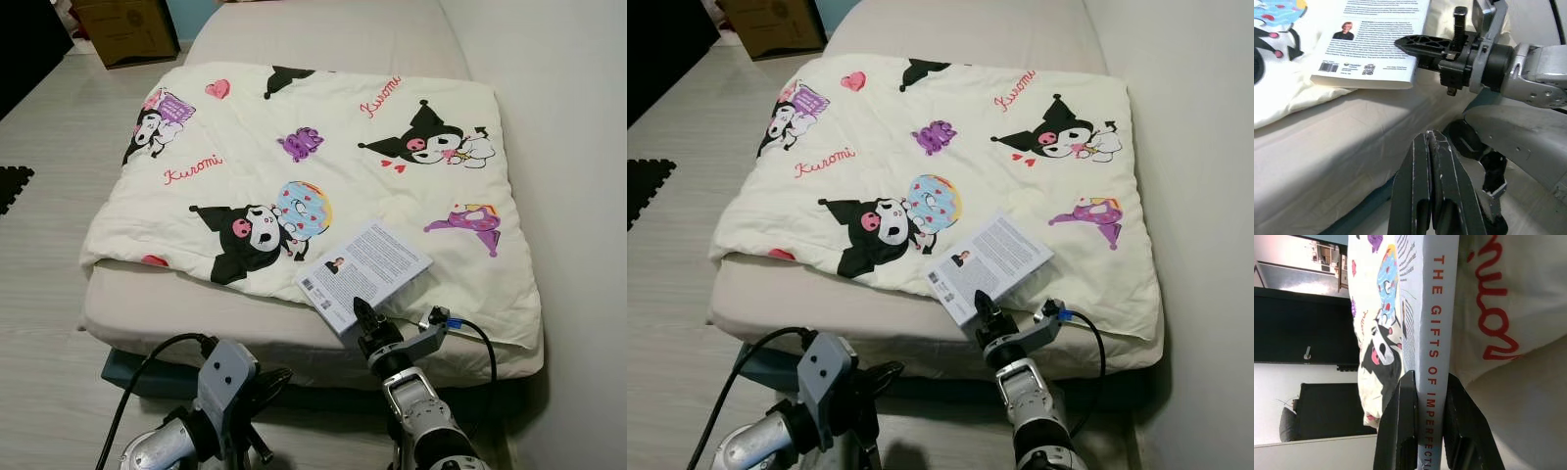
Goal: Clean up the room
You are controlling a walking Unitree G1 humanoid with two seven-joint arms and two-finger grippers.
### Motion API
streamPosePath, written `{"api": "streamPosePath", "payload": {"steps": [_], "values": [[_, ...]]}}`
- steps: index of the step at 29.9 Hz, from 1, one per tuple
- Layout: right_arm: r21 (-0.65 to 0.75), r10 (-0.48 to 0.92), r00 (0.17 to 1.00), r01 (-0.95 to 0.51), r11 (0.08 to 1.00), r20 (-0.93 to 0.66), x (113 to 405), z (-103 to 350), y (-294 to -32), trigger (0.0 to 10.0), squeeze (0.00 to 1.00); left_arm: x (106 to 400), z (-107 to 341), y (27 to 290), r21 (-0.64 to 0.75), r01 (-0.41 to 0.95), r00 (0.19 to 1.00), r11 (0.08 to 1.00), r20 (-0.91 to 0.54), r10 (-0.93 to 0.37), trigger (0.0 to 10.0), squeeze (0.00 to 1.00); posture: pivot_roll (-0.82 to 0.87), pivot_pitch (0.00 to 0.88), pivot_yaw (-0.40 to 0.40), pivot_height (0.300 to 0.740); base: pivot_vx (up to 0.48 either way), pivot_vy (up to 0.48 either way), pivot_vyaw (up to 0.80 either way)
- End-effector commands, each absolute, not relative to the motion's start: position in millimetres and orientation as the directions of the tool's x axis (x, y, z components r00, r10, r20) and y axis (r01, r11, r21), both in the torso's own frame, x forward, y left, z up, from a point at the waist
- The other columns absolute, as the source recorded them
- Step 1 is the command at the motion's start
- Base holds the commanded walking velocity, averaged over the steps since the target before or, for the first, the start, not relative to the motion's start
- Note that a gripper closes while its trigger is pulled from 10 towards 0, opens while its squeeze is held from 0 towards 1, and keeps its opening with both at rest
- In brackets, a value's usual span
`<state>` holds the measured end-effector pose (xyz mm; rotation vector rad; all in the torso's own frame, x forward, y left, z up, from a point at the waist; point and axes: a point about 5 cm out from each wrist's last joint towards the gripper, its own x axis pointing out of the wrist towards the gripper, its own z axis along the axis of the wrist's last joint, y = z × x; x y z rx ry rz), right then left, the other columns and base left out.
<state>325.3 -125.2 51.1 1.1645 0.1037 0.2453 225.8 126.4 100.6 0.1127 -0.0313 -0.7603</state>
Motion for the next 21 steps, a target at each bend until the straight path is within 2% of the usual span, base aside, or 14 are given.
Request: {"api": "streamPosePath", "payload": {"steps": [1, 7, 9, 13, 14, 15, 16, 17, 18, 19, 21], "values": [[0.915, 0.257, 0.961, -0.19, 0.355, 0.1, 331, 63, -116, 0.0, 0.0, 228, 93, 134, 0.117, 0.635, 0.771, 0.764, -0.03, -0.636, 10.0, 0.0, 0.1, 0.291, 0.062, 0.567, 0.0, 0.0, 0.0], [0.892, 0.258, 0.947, -0.279, 0.356, 0.193, 341, 87, -115, 0.0, 0.0, 238, 96, 134, 0.114, 0.599, 0.798, 0.793, 0.003, -0.603, 10.0, 0.0, 0.08, 0.252, 0.051, 0.567, 0.0, 0.0, 0.0], [0.873, 0.257, 0.931, -0.34, 0.351, 0.259, 347, 106, -115, 0.0, 0.0, 244, 99, 134, 0.114, 0.574, 0.814, 0.811, 0.026, -0.58, 10.0, 0.0, 0.06, 0.204, 0.043, 0.567, 0.0, 0.0, 0.0], [0.846, 0.269, 0.915, -0.387, 0.367, 0.302, 350, 120, -115, 0.0, 0.0, 250, 100, 134, 0.112, 0.548, 0.831, 0.829, 0.042, -0.555, 10.0, 0.0, 0.06, 0.204, 0.043, 0.567, 0.0, 0.0, 0.0], [0.814, 0.287, 0.911, -0.398, 0.423, 0.296, 350, 124, -115, 0.0, 0.0, 254, 99, 136, 0.108, 0.514, 0.852, 0.851, 0.048, -0.521, 10.0, 0.0, 0.04, 0.171, 0.039, 0.567, 0.0, 0.0, 0.0], [0.814, 0.287, 0.911, -0.398, 0.423, 0.296, 350, 124, -115, 0.0, 0.0, 254, 99, 136, 0.108, 0.514, 0.852, 0.851, 0.048, -0.521, 10.0, 0.0, 0.04, 0.171, 0.039, 0.567, 0.0, 0.0, 0.0], [0.672, 0.301, 0.925, -0.376, 0.638, 0.232, 350, 128, -119, 6.8, 0.0, 265, 95, 142, 0.062, 0.404, 0.912, 0.913, 0.045, -0.407, 10.0, 0.0, 0.01, 0.13, 0.036, 0.567, 0.0, 0.0, 0.0], [0.609, 0.293, 0.933, -0.359, 0.707, 0.21, 350, 129, -121, 10.0, 0.0, 268, 94, 143, 0.049, 0.367, 0.929, 0.929, 0.044, -0.369, 10.0, 0.0, 0.01, 0.126, 0.035, 0.567, 0.0, 0.0, 0.0], [0.609, 0.293, 0.933, -0.359, 0.707, 0.21, 350, 129, -121, 10.0, 0.0, 268, 94, 143, 0.049, 0.367, 0.929, 0.929, 0.044, -0.369, 10.0, 0.0, 0.01, 0.126, 0.035, 0.567, 0.0, 0.0, 0.0], [0.53, 0.285, 0.94, -0.341, 0.776, 0.187, 348, 129, -124, 10.0, 0.0, 270, 92, 144, 0.035, 0.331, 0.943, 0.943, 0.028, -0.332, 10.0, 0.0, 0.01, 0.121, 0.033, 0.567, 0.0, 0.0, 0.0], [0.432, 0.284, 0.944, -0.329, 0.84, 0.167, 344, 130, -128, 10.0, 0.0, 273, 89, 144, 0.023, 0.299, 0.954, 0.954, 0.013, -0.3, 10.0, 0.0, 0.0, 0.115, 0.032, 0.567, 0.0, 0.0, 0.0]]}}
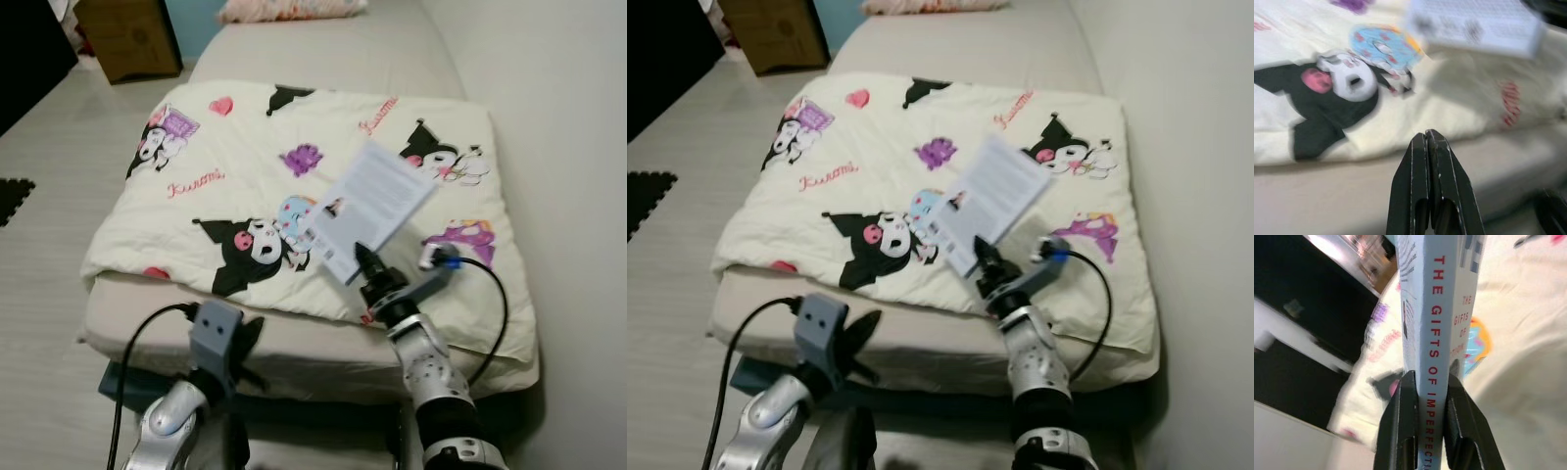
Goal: Clean up the room
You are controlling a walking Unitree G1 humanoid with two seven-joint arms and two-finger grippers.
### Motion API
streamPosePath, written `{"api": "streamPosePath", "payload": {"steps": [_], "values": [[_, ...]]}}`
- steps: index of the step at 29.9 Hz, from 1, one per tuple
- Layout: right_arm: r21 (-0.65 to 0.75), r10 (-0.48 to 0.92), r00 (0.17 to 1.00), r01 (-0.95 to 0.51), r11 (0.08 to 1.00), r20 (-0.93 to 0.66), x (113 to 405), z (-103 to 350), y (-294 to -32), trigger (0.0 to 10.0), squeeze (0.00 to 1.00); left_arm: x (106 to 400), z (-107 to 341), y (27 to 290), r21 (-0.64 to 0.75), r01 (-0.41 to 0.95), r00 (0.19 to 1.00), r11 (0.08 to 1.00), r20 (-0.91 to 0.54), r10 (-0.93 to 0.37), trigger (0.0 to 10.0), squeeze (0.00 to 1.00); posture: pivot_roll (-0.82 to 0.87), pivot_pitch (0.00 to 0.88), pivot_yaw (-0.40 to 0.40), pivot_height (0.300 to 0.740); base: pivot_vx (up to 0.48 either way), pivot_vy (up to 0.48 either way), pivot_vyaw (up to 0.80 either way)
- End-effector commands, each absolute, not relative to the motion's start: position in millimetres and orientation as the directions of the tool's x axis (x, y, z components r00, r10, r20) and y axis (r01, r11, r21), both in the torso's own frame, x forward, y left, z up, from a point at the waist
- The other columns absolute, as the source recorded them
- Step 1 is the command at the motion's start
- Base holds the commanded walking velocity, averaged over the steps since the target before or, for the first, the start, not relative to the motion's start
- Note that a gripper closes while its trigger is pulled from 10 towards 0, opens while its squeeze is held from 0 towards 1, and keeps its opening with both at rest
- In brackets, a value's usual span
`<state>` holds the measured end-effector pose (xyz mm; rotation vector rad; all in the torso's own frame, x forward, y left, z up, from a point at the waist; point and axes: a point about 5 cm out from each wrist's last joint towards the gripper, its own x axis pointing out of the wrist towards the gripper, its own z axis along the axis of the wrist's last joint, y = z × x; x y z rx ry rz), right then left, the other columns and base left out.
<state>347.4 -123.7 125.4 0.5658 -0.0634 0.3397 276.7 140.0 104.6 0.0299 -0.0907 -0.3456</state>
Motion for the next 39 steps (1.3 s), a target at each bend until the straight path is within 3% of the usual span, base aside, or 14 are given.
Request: {"api": "streamPosePath", "payload": {"steps": [1, 4, 16, 23, 39], "values": [[0.432, 0.284, 0.944, -0.329, 0.84, 0.167, 344, 130, -128, 10.0, 0.0, 273, 89, 144, 0.023, 0.299, 0.954, 0.954, 0.013, -0.3, 10.0, 0.0, 0.0, 0.115, 0.032, 0.567, 0.0, 0.0, 0.0], [0.274, 0.274, 0.954, -0.298, 0.914, 0.124, 334, 126, -132, 10.0, 0.0, 276, 86, 144, 0.04, 0.249, 0.968, 0.968, 0.001, -0.249, 10.0, 0.0, -0.01, 0.107, 0.027, 0.567, 0.0, 0.0, 0.0], [0.068, 0.16, 0.987, -0.158, 0.985, -0.023, 315, 91, -141, 10.0, 0.0, 280, 77, 148, 0.094, 0.157, 0.988, 0.983, -0.016, -0.156, 10.0, 0.0, -0.01, 0.11, 0.013, 0.567, 0.0, 0.0, 0.0], [0.095, 0.145, 0.988, -0.139, 0.986, -0.051, 306, 80, -141, 10.0, 0.0, 282, 79, 148, 0.088, 0.133, 0.991, 0.987, 0.013, -0.134, 10.0, 0.0, 0.0, 0.11, 0.014, 0.567, 0.0, 0.0, 0.0], [0.07, 0.131, 0.989, -0.126, 0.99, -0.072, 301, 72, -142, 10.0, 0.0, 284, 84, 153, 0.09, 0.063, 0.995, 0.994, 0.073, -0.07, 10.0, 0.0, -0.01, 0.102, 0.012, 0.647, 0.0, 0.0, 0.0]]}}
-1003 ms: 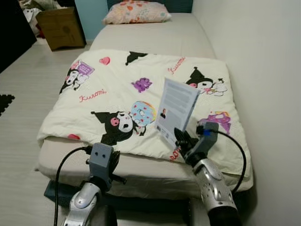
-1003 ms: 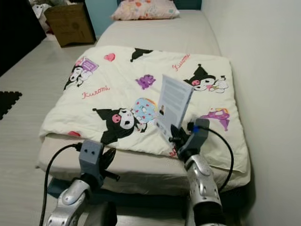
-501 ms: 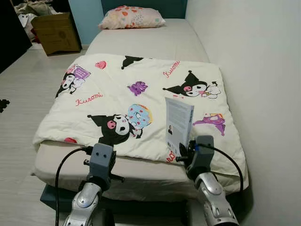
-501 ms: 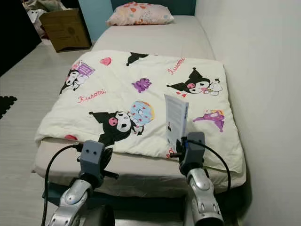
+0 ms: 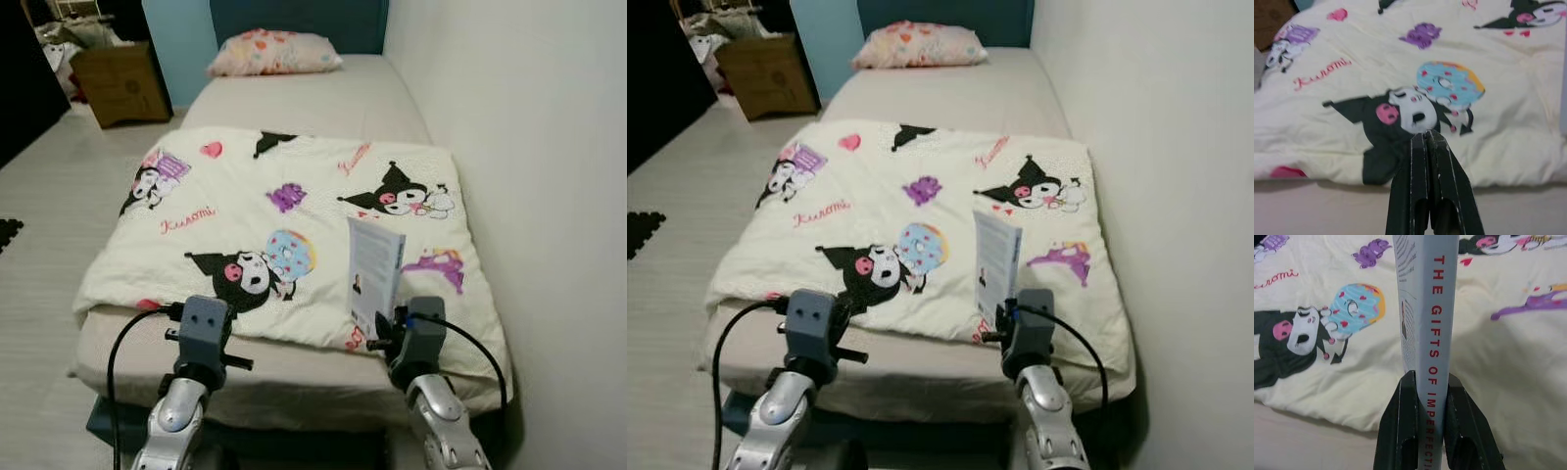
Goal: Clean up the room
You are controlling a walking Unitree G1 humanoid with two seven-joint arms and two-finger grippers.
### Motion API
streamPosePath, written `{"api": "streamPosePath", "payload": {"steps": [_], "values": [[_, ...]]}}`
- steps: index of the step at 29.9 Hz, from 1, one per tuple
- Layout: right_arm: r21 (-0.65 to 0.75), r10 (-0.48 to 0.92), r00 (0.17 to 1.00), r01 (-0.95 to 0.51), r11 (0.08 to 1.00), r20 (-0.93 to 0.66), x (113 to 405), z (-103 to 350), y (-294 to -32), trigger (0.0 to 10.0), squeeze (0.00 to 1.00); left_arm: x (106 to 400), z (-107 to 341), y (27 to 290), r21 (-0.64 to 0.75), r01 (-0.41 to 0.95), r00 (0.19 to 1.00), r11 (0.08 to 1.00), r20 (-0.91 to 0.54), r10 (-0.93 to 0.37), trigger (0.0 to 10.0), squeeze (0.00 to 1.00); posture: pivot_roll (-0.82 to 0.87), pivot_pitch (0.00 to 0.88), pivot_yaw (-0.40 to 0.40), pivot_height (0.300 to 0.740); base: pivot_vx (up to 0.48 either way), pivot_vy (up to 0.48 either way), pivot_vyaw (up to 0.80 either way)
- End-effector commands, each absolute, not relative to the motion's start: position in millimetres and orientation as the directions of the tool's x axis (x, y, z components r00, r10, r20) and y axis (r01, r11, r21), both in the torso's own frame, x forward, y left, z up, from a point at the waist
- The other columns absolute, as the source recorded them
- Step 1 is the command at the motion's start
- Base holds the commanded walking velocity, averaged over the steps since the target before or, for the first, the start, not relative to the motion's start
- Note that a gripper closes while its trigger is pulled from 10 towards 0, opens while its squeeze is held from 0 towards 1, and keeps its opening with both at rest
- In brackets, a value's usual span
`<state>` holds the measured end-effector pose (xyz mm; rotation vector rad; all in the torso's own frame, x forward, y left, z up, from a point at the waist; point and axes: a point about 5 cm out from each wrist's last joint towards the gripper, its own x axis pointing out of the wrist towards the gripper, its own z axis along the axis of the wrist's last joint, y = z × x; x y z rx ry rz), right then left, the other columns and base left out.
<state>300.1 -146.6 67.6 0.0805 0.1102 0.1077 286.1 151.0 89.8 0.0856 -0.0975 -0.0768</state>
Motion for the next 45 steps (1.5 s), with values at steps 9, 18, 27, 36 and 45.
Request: {"api": "streamPosePath", "payload": {"steps": [9, 18, 27, 36, 45], "values": [[0.066, 0.136, 0.989, -0.131, 0.989, -0.066, 301, 73, -140, 10.0, 0.0, 284, 83, 151, 0.09, 0.064, 0.994, 0.994, 0.078, -0.071, 10.0, 0.0, -0.01, 0.102, 0.012, 0.682, 0.0, 0.0, 0.0], [0.062, 0.125, 0.989, -0.121, 0.991, -0.075, 299, 69, -142, 10.0, 0.0, 283, 79, 154, 0.103, 0.06, 0.995, 0.993, 0.069, -0.067, 10.0, 0.0, -0.01, 0.093, 0.018, 0.717, 0.0, 0.0, 0.0], [0.068, 0.119, 0.99, -0.114, 0.991, -0.081, 297, 67, -143, 10.0, 0.0, 284, 79, 152, 0.102, 0.063, 0.995, 0.993, 0.071, -0.07, 10.0, 0.0, -0.01, 0.087, 0.02, 0.737, 0.0, 0.0, 0.0], [0.119, 0.095, 0.981, -0.075, 0.99, -0.17, 291, 47, -145, 10.0, 0.0, 280, 61, 152, 0.102, 0.062, 0.998, 0.993, -0.008, -0.062, 10.0, 0.0, -0.01, 0.081, 0.022, 0.74, 0.0, 0.0, 0.0], [0.027, 0.093, 0.929, -0.089, 0.996, -0.359, 268, 2, -146, 10.0, 0.0, 263, 18, 150, 0.108, 0.098, 0.978, 0.989, -0.196, -0.075, 10.0, 0.0, -0.01, 0.073, 0.027, 0.74, 0.0, 0.0, 0.0]]}}
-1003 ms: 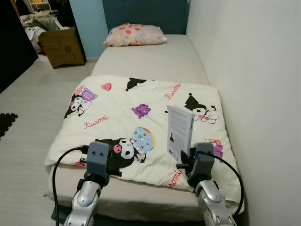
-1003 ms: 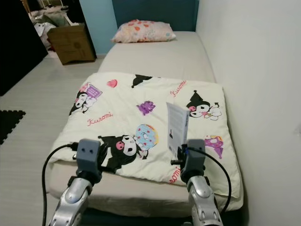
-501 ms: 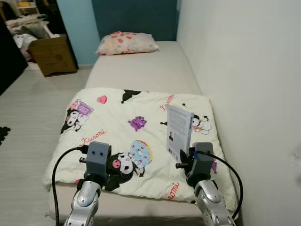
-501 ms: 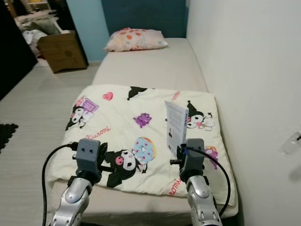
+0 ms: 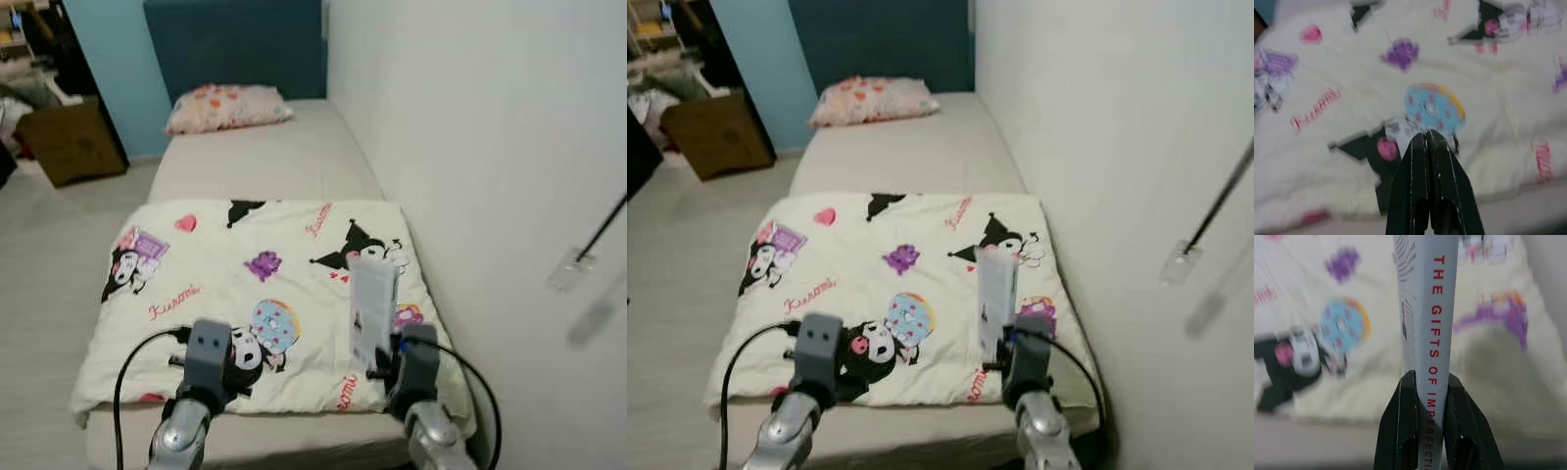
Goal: Clean up the room
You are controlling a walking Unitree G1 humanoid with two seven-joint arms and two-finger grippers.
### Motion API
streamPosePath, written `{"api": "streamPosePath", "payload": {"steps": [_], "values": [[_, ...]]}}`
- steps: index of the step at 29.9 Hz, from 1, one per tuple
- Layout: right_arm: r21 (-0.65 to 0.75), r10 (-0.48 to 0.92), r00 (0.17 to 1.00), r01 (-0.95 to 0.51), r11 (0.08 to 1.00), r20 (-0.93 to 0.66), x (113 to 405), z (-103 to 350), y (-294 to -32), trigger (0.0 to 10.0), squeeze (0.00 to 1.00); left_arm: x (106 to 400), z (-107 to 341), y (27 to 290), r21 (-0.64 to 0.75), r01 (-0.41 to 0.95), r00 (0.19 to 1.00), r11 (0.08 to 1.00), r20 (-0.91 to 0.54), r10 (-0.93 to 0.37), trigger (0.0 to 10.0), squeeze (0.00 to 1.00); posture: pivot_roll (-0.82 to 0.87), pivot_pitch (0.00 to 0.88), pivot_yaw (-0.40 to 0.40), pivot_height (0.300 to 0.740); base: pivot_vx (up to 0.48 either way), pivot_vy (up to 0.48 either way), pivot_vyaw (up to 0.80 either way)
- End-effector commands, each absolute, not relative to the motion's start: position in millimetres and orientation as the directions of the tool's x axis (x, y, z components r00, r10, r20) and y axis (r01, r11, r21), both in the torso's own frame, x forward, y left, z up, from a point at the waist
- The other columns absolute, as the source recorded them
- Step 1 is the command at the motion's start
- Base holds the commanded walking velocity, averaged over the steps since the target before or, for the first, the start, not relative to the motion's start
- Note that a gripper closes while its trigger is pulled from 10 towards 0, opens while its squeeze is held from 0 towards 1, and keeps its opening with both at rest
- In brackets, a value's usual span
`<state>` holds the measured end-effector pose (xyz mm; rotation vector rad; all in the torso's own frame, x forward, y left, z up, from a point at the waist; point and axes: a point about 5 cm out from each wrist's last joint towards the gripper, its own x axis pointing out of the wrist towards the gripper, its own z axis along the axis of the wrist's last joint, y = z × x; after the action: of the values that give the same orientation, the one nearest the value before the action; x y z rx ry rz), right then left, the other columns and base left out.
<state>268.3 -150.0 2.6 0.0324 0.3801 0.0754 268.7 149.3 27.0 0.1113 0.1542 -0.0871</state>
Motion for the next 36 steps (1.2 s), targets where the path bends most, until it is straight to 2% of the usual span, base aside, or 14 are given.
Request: {"api": "streamPosePath", "payload": {"steps": [1, 18, 22, 25, 36], "values": [[0.018, 0.097, 0.921, -0.097, 0.995, -0.378, 264, -2, -145, 10.0, 0.0, 260, 14, 150, 0.1, 0.104, 0.973, 0.99, -0.218, -0.08, 10.0, 0.0, -0.01, 0.073, 0.027, 0.74, 0.0, 0.0, 0.0], [-0.004, 0.145, 0.922, -0.157, 0.988, -0.358, 271, 1, -135, 10.0, 0.0, 261, 14, 156, 0.088, 0.067, 0.98, 0.994, -0.192, -0.05, 10.0, 0.0, 0.0, 0.072, 0.023, 0.74, 0.0, 0.0, 0.0], [-0.02, 0.153, 0.924, -0.171, 0.985, -0.35, 272, 2, -135, 10.0, 0.0, 262, 16, 156, 0.113, 0.065, 0.983, 0.991, -0.178, -0.044, 10.0, 0.0, -0.01, 0.074, 0.022, 0.74, 0.0, -0.48, 0.74], [-0.016, 0.16, 0.925, -0.176, 0.984, -0.345, 272, 2, -134, 10.0, 0.0, 262, 18, 156, 0.084, 0.041, 0.987, 0.996, -0.159, -0.027, 10.0, 0.0, -0.01, 0.074, 0.021, 0.74, 0.0, 0.0, 0.8], [0.003, 0.181, 0.928, -0.191, 0.982, -0.325, 270, 2, -131, 10.0, 0.0, 262, 20, 159, 0.066, 0.02, 0.99, 0.998, -0.142, -0.01, 10.0, 0.0, -0.01, 0.061, 0.016, 0.74, 0.0, 0.0, 0.0]]}}
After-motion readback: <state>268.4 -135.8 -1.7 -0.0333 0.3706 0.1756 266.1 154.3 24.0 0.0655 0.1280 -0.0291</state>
